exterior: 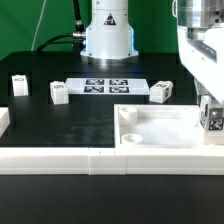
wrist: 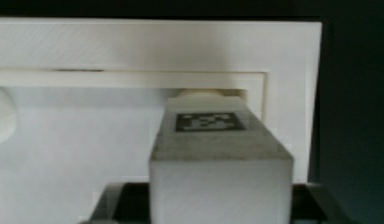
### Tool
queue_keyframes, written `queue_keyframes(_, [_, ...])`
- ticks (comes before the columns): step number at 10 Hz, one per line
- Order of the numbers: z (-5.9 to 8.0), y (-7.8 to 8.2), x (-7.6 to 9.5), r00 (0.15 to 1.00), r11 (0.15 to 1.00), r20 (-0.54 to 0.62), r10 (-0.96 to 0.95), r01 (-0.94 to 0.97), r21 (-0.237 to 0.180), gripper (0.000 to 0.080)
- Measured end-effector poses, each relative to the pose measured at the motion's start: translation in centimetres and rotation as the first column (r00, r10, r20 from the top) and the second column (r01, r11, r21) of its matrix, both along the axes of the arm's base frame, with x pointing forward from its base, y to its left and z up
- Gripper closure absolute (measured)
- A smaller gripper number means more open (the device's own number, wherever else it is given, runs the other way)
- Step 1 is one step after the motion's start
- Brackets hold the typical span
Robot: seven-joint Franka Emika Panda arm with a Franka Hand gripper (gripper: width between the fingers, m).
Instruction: Assemble one leg
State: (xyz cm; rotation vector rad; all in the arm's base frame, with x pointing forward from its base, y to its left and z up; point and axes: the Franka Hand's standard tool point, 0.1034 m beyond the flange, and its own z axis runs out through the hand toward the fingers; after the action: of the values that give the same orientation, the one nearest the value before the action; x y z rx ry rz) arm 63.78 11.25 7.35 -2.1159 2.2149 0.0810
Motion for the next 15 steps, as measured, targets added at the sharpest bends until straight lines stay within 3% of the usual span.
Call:
queue_keyframes(3, [-0.04, 0.02, -0.02, 1.000, 1.000, -0.010, -0.027, 0.027, 0.007, 0.0508])
queue_keyframes(5, [-0.06, 0.00, -0.02, 0.999, 0.999, -0.004, 0.037, -0.037, 0.008, 0.0276])
queue_keyframes(6, [-0.07, -0.11, -0.01, 0.998, 0.998, -0.001, 0.068, -0.068, 0.008, 0.0190])
queue_keyframes(7, [-0.06, 0.01, -0.12, 0.983, 0.983, 0.002, 0.181, -0.181, 0.004, 0.0158])
queue_keyframes(10, [0.06, 0.17, -0.16, 0.851, 0.851, 0.025, 0.525, -0.525, -0.002, 0.0151])
queue_keyframes(12, [0.00, 0.37, -0.23, 0.765, 0.765, 0.036, 0.643, -0.643, -0.009, 0.0151])
queue_keyframes(15, [-0.03, 0.37, -0.27, 0.525, 0.527, 0.045, 0.850, -0.849, -0.038, 0.0151])
